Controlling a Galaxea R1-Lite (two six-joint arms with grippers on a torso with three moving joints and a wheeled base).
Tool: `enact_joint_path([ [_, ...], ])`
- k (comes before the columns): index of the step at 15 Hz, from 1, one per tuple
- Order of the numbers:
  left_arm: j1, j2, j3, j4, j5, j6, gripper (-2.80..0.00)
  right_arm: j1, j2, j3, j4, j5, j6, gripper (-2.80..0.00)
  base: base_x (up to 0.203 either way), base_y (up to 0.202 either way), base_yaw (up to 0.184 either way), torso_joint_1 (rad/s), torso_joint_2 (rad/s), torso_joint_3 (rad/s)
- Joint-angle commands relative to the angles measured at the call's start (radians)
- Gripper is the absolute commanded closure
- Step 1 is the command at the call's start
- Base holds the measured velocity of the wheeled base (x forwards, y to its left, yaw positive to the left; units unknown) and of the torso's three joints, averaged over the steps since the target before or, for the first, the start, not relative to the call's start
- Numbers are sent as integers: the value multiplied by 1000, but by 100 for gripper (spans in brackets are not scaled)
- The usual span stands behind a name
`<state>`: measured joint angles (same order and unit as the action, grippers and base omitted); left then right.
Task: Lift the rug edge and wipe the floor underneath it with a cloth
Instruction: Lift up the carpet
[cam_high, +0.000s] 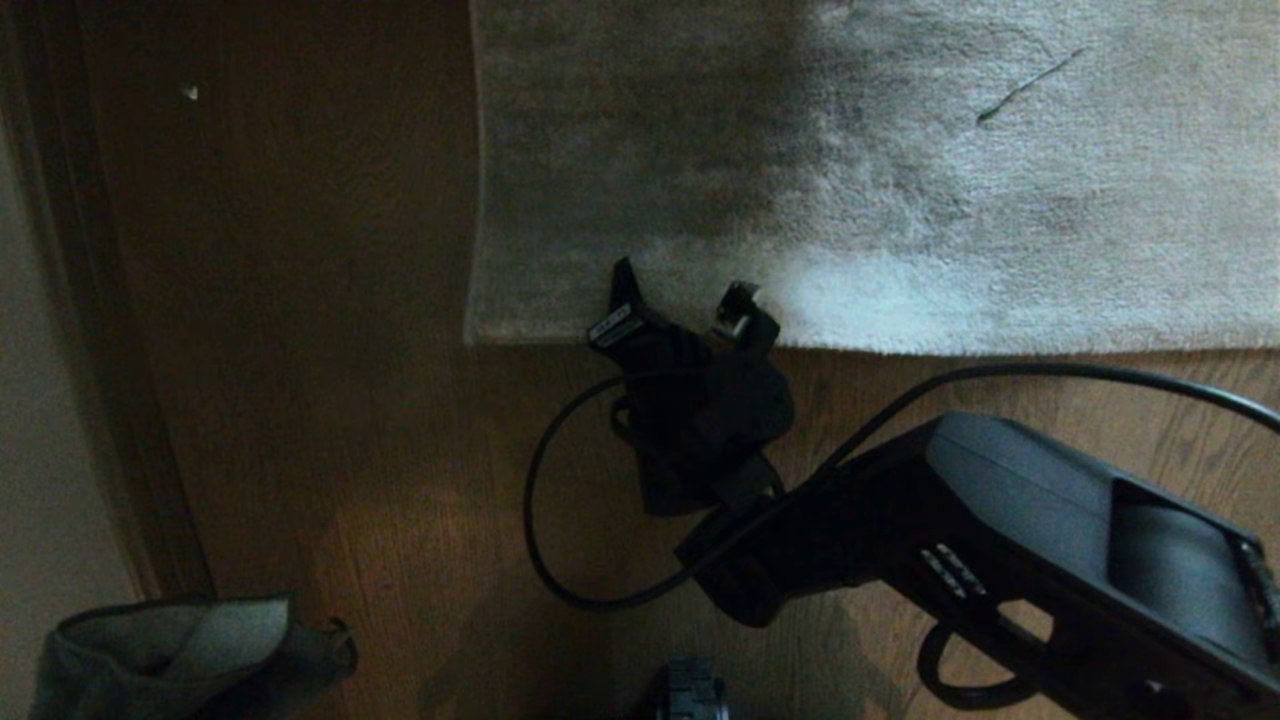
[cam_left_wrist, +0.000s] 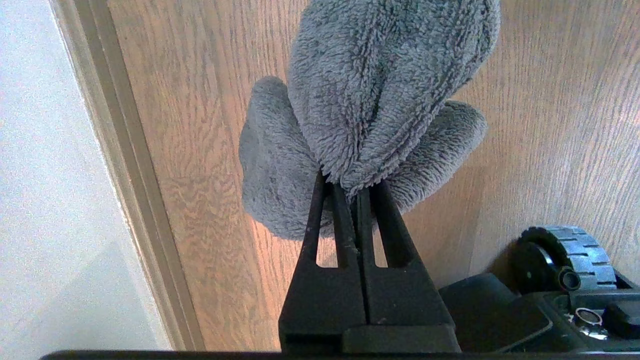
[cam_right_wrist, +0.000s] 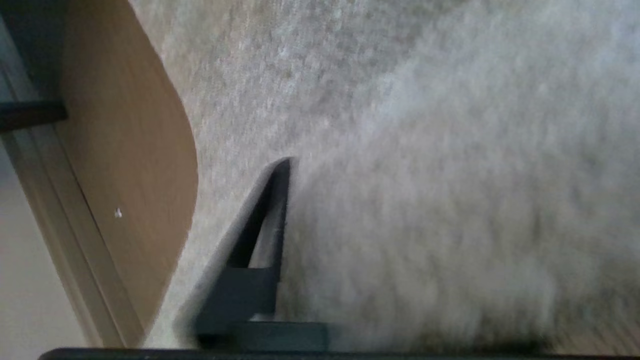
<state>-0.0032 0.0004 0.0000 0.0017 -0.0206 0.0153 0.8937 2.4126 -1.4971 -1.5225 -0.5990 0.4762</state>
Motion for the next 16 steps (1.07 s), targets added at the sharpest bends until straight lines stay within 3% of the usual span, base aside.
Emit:
enact_joint_path([
  [1,0,0,0,0,-1,0,0,8,-9,17,-42,-4,2,0,0,0,0,0,0,0],
  [12,0,0,0,0,-1,0,0,25,-86,156,-47,-13,3,0,0,0,0,0,0,0],
  [16,0,0,0,0,-1,0,0,-8,-148,197,-47,-13,4,0,0,0,0,0,0,0],
])
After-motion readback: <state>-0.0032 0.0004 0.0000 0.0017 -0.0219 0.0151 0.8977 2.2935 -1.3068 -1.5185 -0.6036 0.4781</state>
